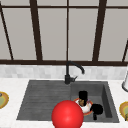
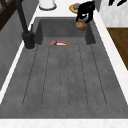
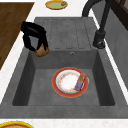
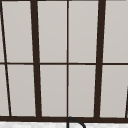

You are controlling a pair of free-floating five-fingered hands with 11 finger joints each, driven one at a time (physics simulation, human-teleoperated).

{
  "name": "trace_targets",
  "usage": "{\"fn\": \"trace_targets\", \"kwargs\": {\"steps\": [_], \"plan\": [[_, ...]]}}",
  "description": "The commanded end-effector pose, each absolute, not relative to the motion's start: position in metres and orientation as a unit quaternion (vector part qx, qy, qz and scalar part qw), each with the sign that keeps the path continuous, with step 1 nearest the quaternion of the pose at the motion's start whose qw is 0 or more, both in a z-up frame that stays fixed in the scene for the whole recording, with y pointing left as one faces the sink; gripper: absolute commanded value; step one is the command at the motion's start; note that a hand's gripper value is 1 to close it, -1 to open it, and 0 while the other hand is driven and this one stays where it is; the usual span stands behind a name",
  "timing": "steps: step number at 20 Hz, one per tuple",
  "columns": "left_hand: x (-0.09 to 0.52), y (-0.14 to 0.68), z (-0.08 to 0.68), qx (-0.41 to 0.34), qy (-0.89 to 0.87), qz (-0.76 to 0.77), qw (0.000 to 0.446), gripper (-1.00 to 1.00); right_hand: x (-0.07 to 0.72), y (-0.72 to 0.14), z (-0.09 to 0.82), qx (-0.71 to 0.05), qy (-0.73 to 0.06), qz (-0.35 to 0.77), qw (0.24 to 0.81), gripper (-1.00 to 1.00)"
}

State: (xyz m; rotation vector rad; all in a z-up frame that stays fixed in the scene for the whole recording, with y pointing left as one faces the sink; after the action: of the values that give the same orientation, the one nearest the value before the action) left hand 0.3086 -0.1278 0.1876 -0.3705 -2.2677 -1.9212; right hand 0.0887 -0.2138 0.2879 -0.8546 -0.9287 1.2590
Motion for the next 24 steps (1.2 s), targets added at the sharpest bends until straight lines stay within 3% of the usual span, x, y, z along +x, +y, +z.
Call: {"fn": "trace_targets", "kwargs": {"steps": [1, 9, 24], "plan": [[0.336, -0.124, 0.157, -0.156, -0.743, -0.647, 0.066, 1.0, 0.089, -0.214, 0.288, -0.373, -0.405, 0.549, 0.628, 0.0], [0.374, -0.121, 0.089, -0.159, -0.748, -0.642, 0.05, 1.0, 0.089, -0.214, 0.288, -0.373, -0.405, 0.549, 0.628, 0.0], [0.407, -0.181, -0.022, -0.126, -0.753, -0.644, 0.061, 1.0, 0.089, -0.214, 0.288, -0.373, -0.405, 0.549, 0.628, 0.0]]}}
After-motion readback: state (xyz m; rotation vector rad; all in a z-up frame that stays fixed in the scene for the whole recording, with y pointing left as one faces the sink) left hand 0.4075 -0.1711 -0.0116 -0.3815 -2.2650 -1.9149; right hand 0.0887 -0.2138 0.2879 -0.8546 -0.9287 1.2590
